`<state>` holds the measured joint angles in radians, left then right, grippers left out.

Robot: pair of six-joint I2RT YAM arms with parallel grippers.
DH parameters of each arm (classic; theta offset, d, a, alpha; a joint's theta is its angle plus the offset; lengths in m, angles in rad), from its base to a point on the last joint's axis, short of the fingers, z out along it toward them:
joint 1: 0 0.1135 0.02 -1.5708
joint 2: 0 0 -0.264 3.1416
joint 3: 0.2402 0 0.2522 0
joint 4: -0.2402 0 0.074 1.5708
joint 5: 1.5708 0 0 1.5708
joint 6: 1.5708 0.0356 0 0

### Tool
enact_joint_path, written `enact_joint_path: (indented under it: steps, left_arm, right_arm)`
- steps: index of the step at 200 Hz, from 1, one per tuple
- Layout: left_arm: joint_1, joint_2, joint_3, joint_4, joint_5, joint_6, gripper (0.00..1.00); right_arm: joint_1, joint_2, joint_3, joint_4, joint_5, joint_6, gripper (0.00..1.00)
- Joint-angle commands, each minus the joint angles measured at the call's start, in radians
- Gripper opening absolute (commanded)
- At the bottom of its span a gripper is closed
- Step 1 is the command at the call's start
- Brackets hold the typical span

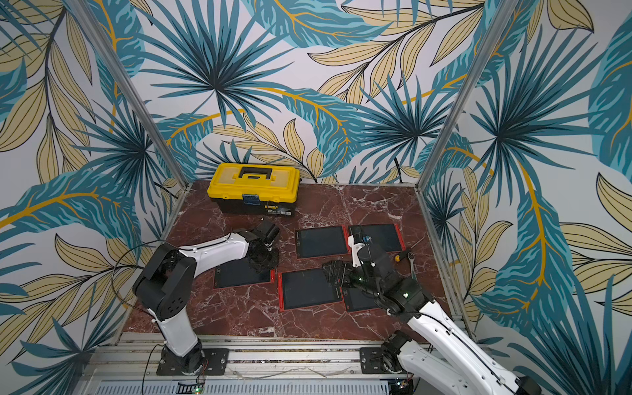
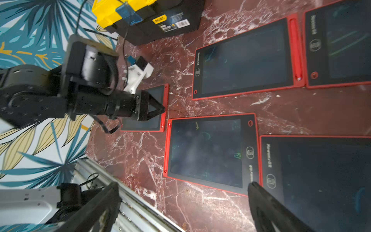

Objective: Place the stylus back onto the writing tablet
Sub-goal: Place the stylus on the writing tablet.

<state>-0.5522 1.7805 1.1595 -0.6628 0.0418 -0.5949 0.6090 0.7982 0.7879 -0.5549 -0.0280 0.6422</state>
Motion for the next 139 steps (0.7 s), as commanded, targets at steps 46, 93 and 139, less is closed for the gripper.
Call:
enact_joint_path:
  steps: [46,93,139]
  left_arm:
    - [0.075,-0.308,0.031,-0.033,-0.087,0.096,0.99]
    - [0.139,-0.464,0.002,-0.001,-0.214,0.251,1.00]
    - [0.293,-0.580,-0.201,0.204,-0.251,0.322,1.00]
  right_arm:
    - [0.001,-0.026,-0.055,0.112,0.385,-0.177,1.00]
    - [-0.030,0.051,-0.086,0.264,0.575,-0.389,0.99]
    - [-0.243,0.133,-0.155,0.486,0.466,-0.452,0.99]
